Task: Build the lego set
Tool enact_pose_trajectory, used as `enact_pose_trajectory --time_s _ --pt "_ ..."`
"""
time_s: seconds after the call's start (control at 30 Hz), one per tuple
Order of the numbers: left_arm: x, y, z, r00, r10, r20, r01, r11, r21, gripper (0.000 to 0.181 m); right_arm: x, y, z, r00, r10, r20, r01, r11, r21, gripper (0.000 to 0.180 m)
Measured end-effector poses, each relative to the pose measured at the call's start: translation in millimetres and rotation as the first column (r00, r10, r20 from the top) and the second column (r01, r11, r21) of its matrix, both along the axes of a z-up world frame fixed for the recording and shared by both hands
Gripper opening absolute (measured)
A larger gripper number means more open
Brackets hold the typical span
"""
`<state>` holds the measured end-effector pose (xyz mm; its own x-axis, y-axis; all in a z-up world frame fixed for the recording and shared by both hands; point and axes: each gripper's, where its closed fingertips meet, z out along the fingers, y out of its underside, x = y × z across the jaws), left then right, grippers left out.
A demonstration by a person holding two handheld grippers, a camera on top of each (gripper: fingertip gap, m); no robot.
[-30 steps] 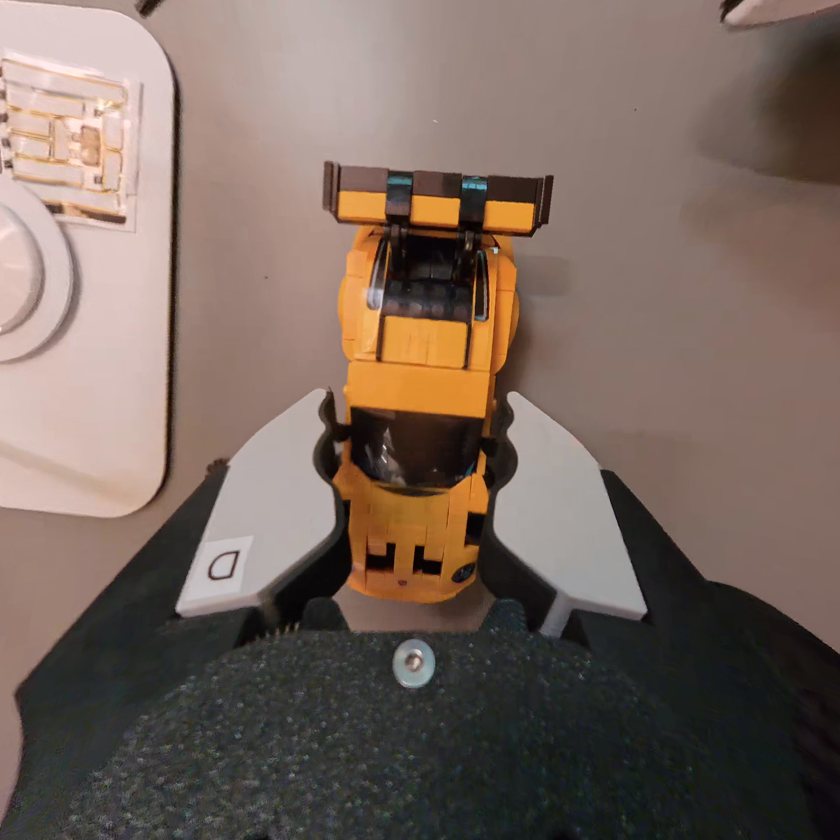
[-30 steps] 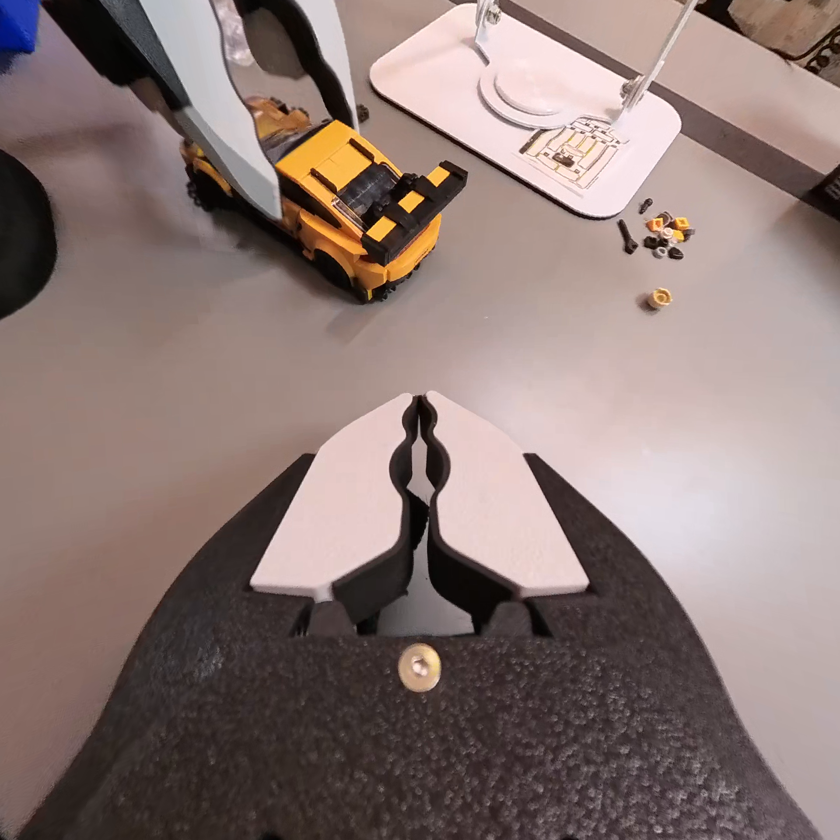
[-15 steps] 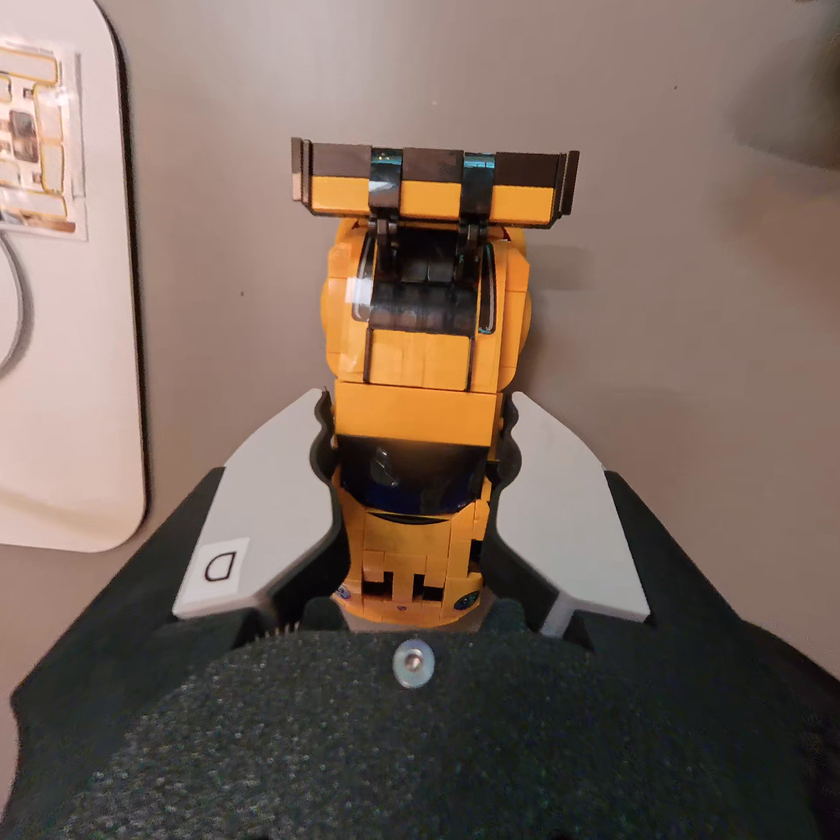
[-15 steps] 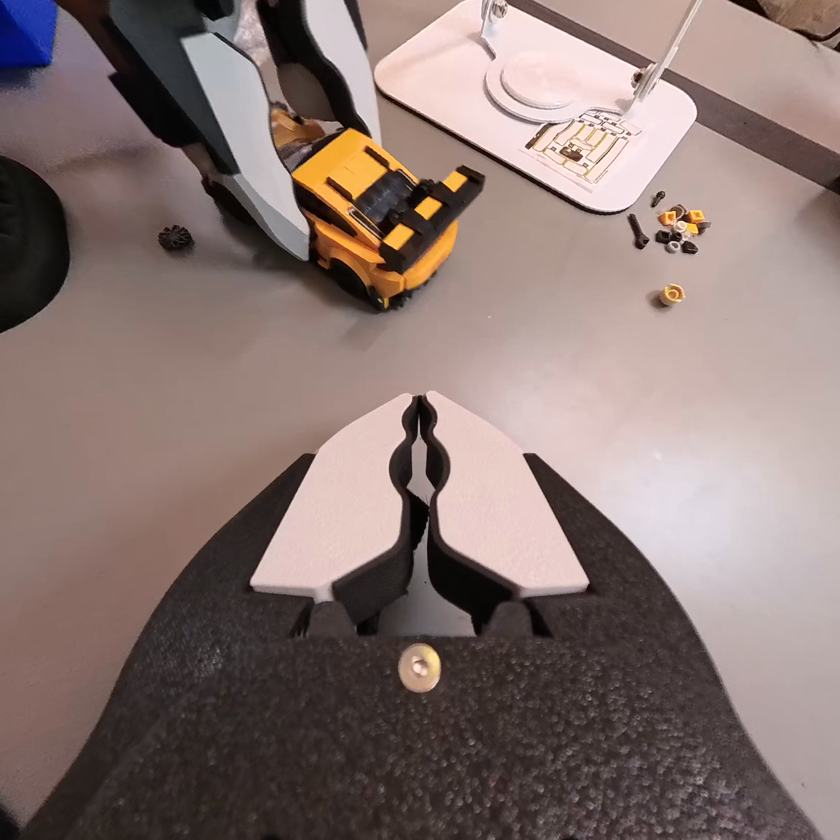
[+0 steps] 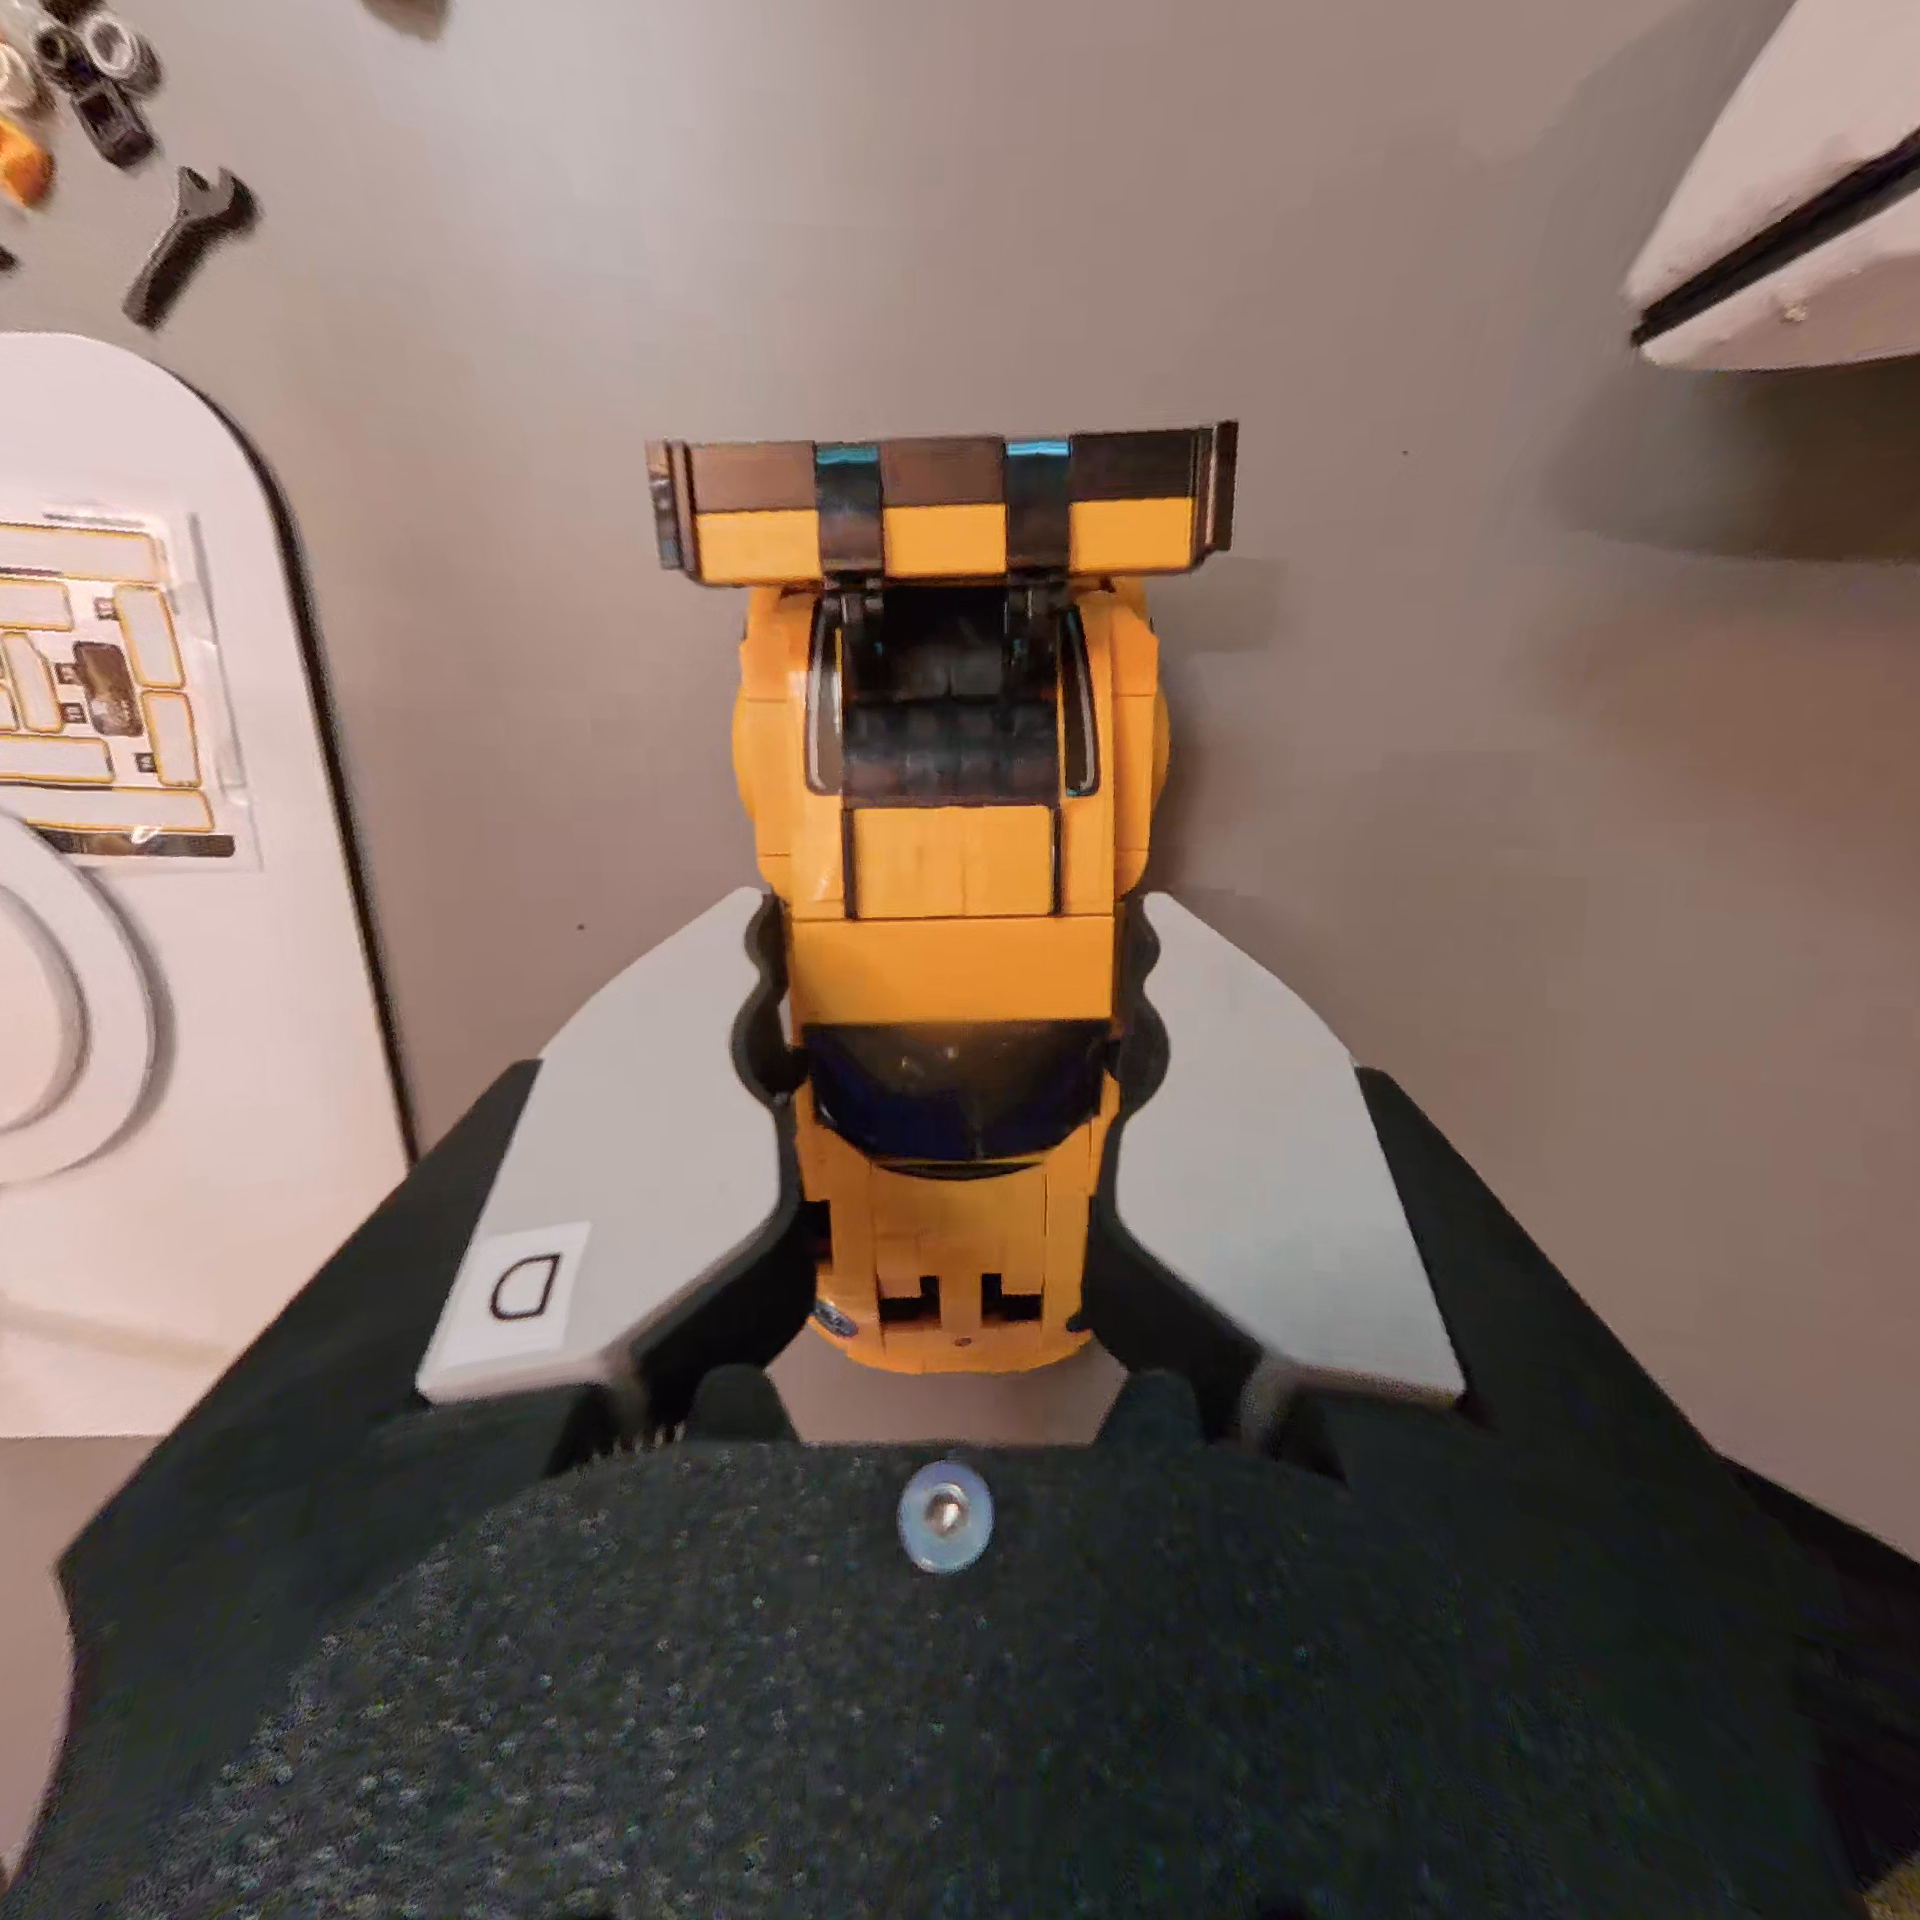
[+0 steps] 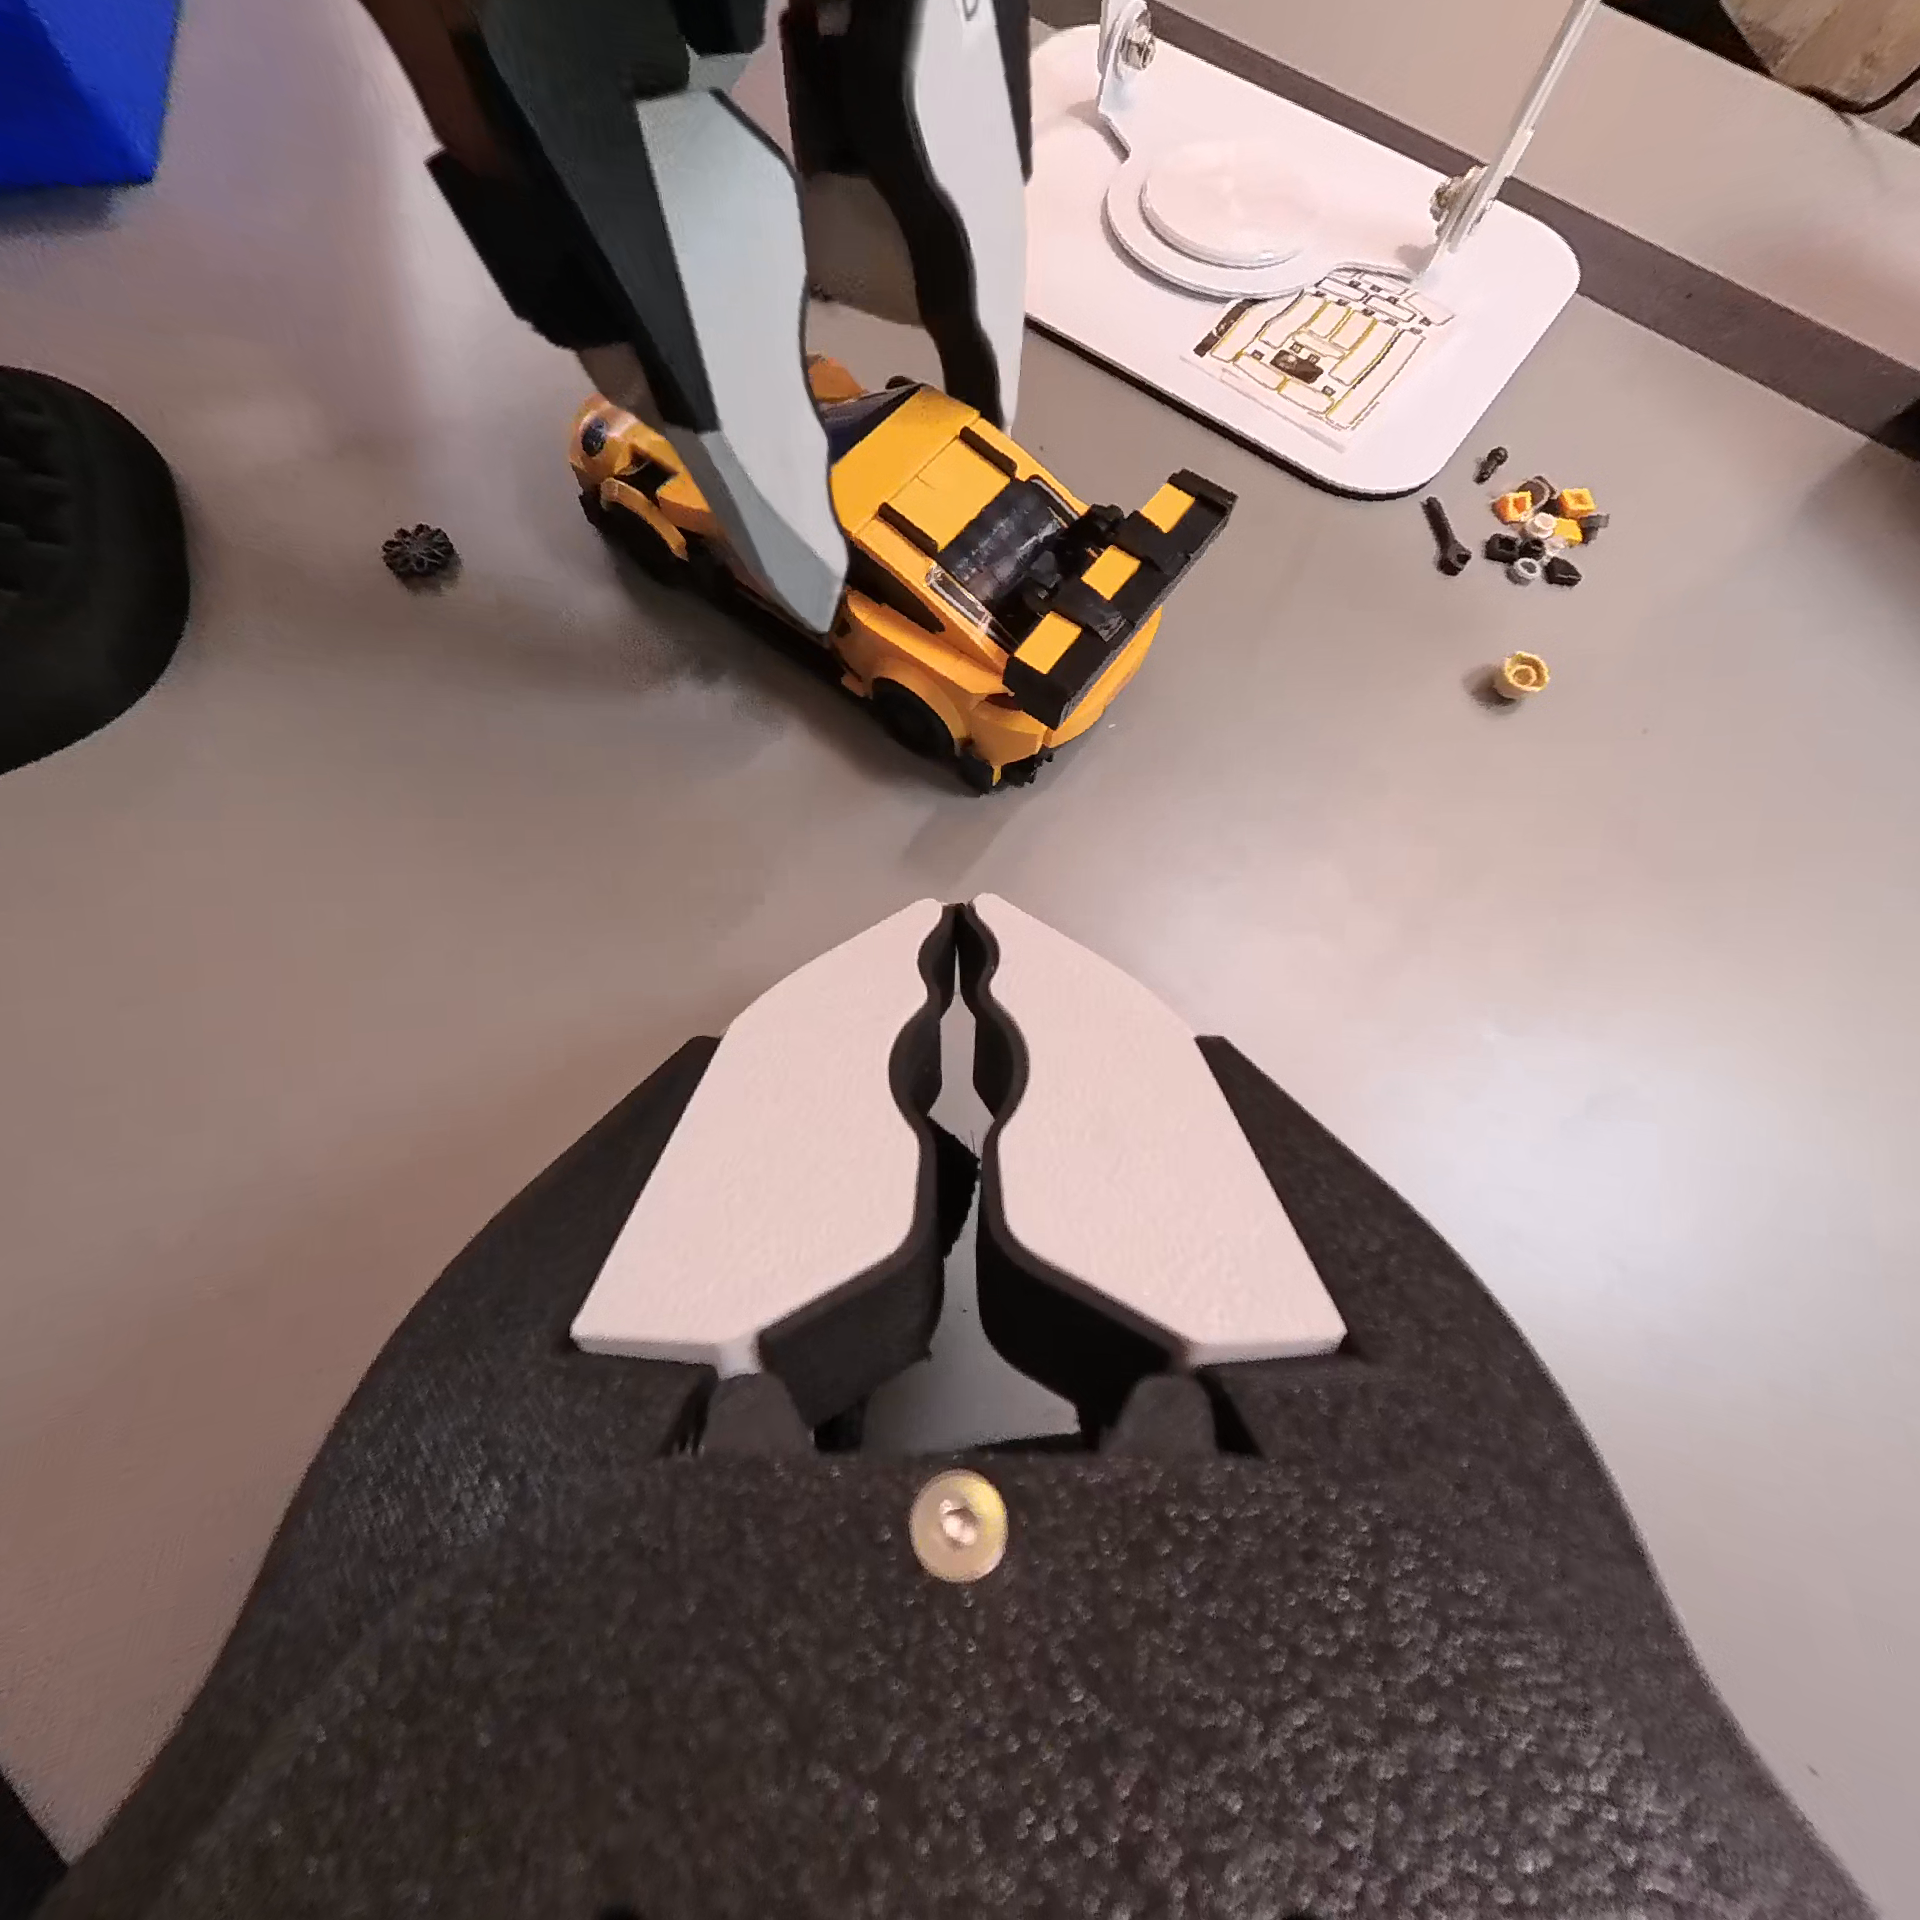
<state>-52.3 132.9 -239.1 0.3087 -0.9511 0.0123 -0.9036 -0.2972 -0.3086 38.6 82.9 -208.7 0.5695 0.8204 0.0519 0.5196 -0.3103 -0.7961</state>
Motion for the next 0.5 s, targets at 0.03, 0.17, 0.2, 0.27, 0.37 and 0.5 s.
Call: enact_pose_trajectory --time_s 0.03,0.17,0.2,0.27,0.37,0.5 --pt "0 0 1 1.0 0.009 0.004 -0.009 1.0 -0.006 0.061 0 0 0 1.0 0.001 0.002 -0.001 1.0 0.001 0.0" --pt "-18 -6 0 0.999 0.04 -0.024 -0.04 0.999 -0.024 0.061 0 -1 -1 1.0 0.007 0.006 -0.007 1.0 -0.006 0.0" --pt "-25 -9 0 0.998 0.049 -0.031 -0.05 0.998 -0.027 0.061 -2 -2 -2 1.0 0.012 0.006 -0.012 1.0 -0.005 0.0" --pt "-41 -15 0 0.997 0.066 -0.042 -0.067 0.997 -0.034 0.061 -5 -4 -2 1.0 0.023 0.006 -0.023 1.0 -0.004 0.0" --pt "-67 -24 0 0.995 0.085 -0.054 -0.087 0.995 -0.039 0.061 -11 -9 -3 0.999 0.042 0.006 -0.042 0.999 -0.005 0.0" --pt "-101 -38 0 0.99 0.11 -0.085 -0.114 0.993 -0.044 0.061 -15 -12 -4 0.999 0.054 0.01 -0.054 0.999 -0.002 0.0"
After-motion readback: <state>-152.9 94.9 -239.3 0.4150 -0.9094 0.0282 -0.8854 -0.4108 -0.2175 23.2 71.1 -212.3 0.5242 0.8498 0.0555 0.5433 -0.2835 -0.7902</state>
